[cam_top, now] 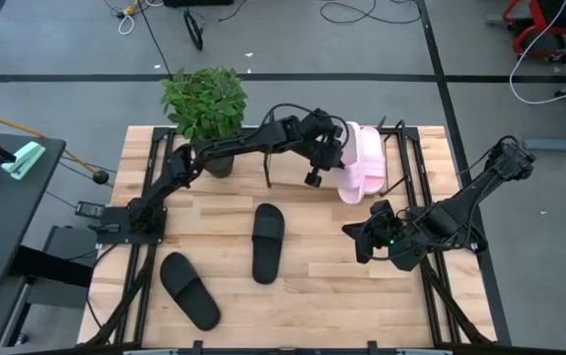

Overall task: Pick and place slides into the shelf
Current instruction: Put the pink slide on the shelf

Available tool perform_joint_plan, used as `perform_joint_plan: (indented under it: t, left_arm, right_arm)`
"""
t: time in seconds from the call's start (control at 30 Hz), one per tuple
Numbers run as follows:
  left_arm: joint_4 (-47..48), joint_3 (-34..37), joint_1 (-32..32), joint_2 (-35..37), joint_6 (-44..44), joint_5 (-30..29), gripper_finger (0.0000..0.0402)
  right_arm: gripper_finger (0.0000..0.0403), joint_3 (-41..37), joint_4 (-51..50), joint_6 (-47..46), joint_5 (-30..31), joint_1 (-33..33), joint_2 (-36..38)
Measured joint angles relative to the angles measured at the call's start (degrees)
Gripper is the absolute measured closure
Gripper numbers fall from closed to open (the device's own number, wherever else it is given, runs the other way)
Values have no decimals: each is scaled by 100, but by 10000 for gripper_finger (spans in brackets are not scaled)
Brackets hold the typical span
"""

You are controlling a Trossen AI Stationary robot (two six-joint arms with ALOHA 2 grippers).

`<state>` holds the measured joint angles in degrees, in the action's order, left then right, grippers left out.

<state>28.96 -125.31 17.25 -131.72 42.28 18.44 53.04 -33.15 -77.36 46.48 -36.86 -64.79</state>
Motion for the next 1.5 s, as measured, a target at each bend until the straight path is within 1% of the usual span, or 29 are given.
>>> perform_joint_plan:
  t: [0.17, 0.27, 0.33, 0.4, 0.53, 0.63, 0.8, 1.0, 1.07, 1.37, 1.5]
  left_arm:
    - [67, -603, -73, -285, -126, -118, 399]
    - [95, -975, -102, -510, -359, -201, 399]
    - [-50, -943, -115, -542, -416, -233, 399]
    - [117, -953, -117, -563, -484, -233, 399]
    - [64, -969, -132, -639, -610, -301, 399]
    - [-164, -981, -172, -735, -635, -448, 399]
    - [-202, -969, -178, -857, -758, -445, 398]
    - [-94, -966, -130, -1023, -711, -366, 398]
    - [-189, -980, -100, -1095, -625, -362, 398]
    - [-178, -980, -54, -1187, -643, -359, 397]
    - [53, -983, -25, -1181, -405, -268, 398]
  right_arm:
    - [360, 0, 0, 15, 0, 0, 0]
    - [360, 0, 7, 31, 0, 0, 0]
    - [360, 0, 10, 32, -2, 0, 0]
    - [360, 0, 15, 33, -2, -1, 0]
    - [360, 0, 18, 44, -2, -2, 0]
    - [360, 0, 18, 52, -2, -1, 0]
    - [360, 0, 18, 63, -4, -2, 0]
    - [360, -2, 20, 61, -4, -4, 0]
    - [360, -2, 20, 61, -6, -4, 0]
    - [360, -2, 37, 44, -41, -4, 0]
    - [360, -2, 37, 44, -46, -9, 0]
